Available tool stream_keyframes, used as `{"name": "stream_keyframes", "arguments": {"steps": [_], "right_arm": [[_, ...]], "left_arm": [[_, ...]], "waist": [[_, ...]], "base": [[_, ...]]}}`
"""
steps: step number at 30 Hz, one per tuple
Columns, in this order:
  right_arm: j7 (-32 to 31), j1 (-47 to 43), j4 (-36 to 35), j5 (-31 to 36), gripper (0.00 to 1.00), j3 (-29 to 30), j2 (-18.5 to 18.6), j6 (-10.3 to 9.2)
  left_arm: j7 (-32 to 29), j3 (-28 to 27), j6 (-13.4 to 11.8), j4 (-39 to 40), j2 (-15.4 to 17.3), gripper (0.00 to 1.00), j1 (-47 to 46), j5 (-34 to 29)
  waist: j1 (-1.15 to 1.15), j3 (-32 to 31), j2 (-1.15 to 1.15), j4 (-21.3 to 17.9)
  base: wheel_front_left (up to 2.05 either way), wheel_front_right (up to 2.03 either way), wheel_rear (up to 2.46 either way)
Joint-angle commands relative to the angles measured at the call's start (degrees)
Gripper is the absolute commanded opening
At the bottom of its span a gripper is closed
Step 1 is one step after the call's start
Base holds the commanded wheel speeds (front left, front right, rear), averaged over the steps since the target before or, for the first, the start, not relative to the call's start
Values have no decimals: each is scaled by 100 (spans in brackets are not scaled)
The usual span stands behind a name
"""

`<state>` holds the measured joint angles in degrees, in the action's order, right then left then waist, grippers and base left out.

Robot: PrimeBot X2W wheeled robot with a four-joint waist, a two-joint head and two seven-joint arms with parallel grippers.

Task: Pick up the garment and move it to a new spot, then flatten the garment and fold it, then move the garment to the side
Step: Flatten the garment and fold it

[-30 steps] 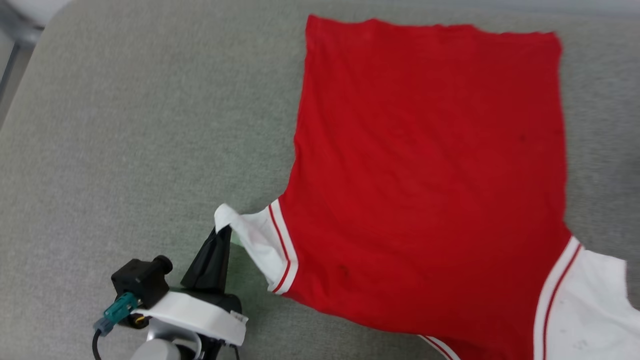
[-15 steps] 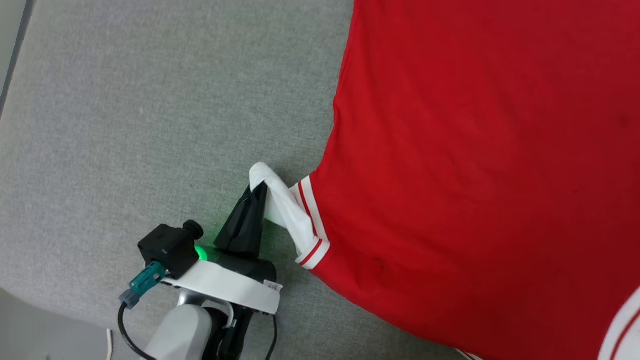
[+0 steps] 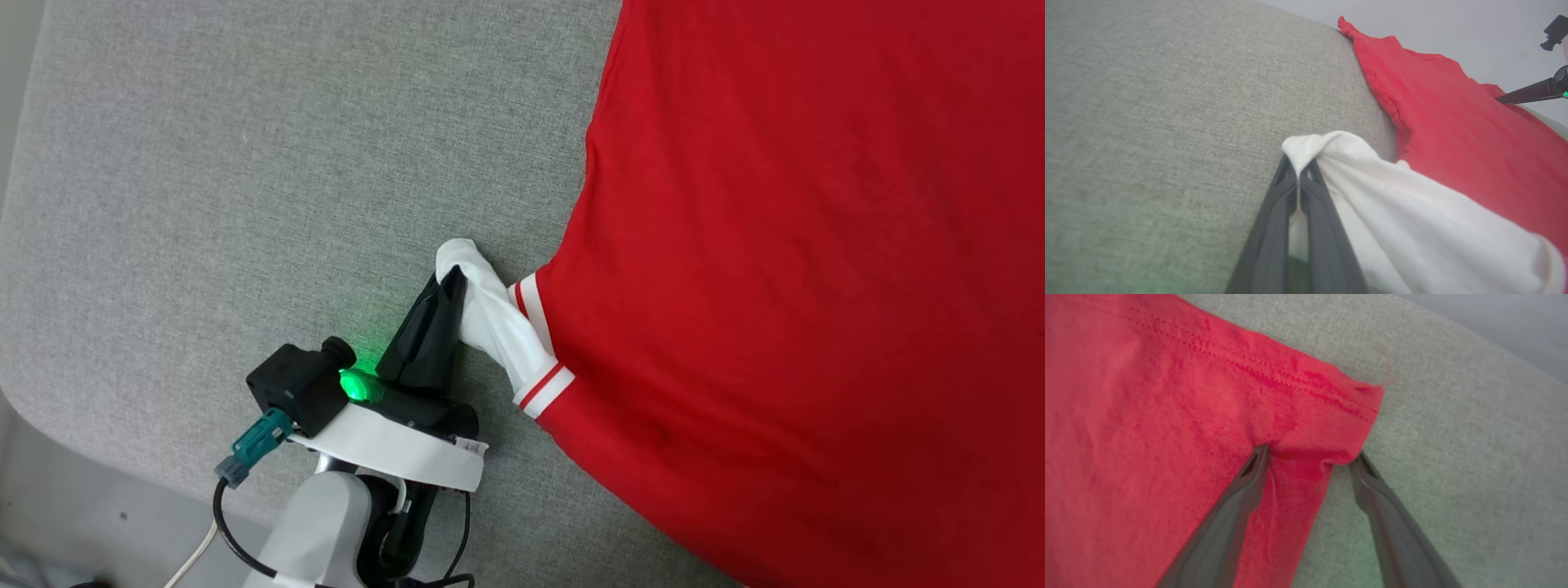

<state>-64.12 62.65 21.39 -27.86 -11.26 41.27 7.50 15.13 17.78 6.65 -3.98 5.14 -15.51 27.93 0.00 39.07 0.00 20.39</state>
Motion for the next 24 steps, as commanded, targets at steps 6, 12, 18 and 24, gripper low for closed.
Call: {"name": "stream_keyframes", "arguments": {"steps": [6, 12, 18, 24], "right_arm": [[-29, -649, 333, -68, 0, -128, 12, -2], [514, -275, 127, -112, 0, -59, -46, -5], [1303, -259, -117, -276, 0, -288, 63, -5], [2009, -886, -566, -764, 0, -627, 403, -5]], "left_arm": [[1, -82, 62, -117, -74, 0, -123, -88], [1, -205, 68, -223, -58, 0, -4, -147], [3, -388, 72, -304, 41, 0, 200, -200], [6, -512, 75, -468, 166, 0, 421, -195]], "waist": [[0, 16, 0, 5], [0, -230, 0, -145], [0, -709, 0, -410], [0, -1257, 0, -678]], "base": [[0, 0, 0], [0, 0, 0], [0, 0, 0], [0, 0, 0]]}}
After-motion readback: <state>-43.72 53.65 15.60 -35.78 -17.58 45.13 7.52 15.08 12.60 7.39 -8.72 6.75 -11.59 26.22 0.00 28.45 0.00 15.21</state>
